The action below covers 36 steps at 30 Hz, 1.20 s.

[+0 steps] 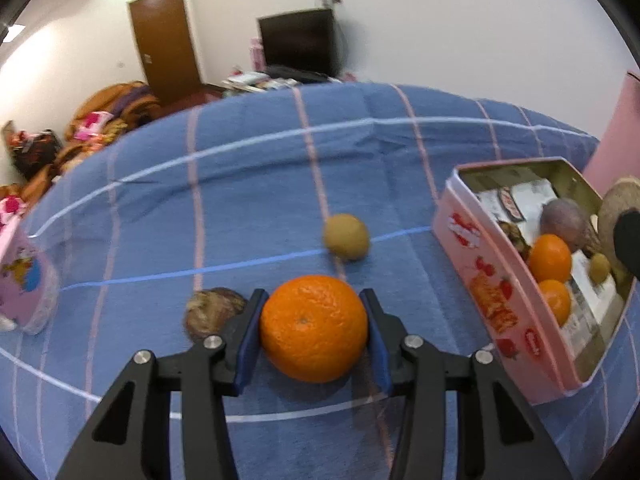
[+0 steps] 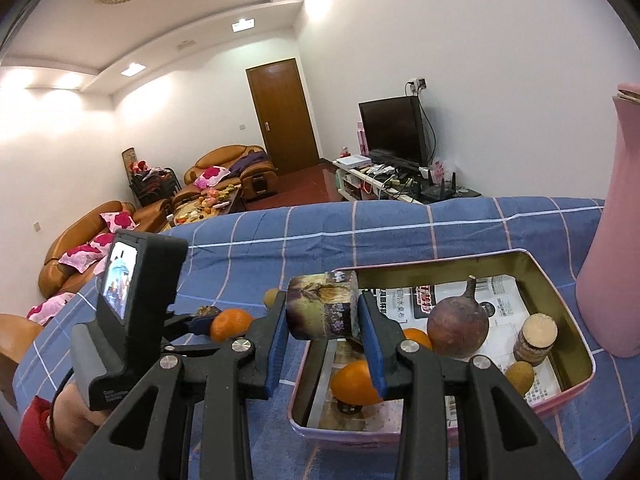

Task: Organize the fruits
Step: 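Carry the wrapped cake and orange into the tin box and open both tools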

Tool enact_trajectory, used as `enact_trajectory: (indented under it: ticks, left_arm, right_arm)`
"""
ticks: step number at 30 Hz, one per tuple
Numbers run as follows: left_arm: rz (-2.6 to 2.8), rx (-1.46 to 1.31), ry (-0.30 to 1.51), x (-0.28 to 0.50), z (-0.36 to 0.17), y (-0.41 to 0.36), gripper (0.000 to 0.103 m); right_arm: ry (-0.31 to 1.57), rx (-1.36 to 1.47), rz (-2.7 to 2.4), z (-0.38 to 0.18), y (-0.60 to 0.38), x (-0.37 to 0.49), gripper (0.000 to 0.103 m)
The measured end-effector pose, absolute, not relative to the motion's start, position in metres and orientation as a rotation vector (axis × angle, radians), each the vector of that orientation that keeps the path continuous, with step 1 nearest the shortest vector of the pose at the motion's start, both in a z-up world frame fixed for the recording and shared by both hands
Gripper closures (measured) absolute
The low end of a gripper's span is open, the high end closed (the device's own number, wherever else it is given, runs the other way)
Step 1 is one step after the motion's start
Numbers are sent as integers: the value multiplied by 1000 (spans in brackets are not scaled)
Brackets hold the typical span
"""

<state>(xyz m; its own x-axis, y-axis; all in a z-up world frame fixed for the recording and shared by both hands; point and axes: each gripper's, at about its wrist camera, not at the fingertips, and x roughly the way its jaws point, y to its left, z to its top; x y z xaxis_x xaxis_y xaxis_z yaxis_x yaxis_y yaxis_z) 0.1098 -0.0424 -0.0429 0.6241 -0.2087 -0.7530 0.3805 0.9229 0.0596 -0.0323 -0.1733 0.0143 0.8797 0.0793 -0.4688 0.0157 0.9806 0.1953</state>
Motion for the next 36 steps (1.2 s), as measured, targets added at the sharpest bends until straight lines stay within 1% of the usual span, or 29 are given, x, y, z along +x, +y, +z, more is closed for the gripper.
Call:
enact_trajectory:
  ticks: [6,10,18,28,36]
  left_arm:
    - [-207,168,709,82,-28,-24,55]
    - [-159,150,666,66,-25,-20,55]
    - [-65,117,572,35,-11,-7,55]
    - [-25,58,549,14,-9,4,55]
    - [-43,71,542,0,-9,-6,55]
  right_arm:
    - [447,132,45,14,-156,-40,67]
    - [421,108,57,15,-150,-45,67]
    - [427,95,67,10,-144,-47,67]
    - [425,47,61,8,-136,-57,67]
    - [417,16,56,10,-139,-75,67]
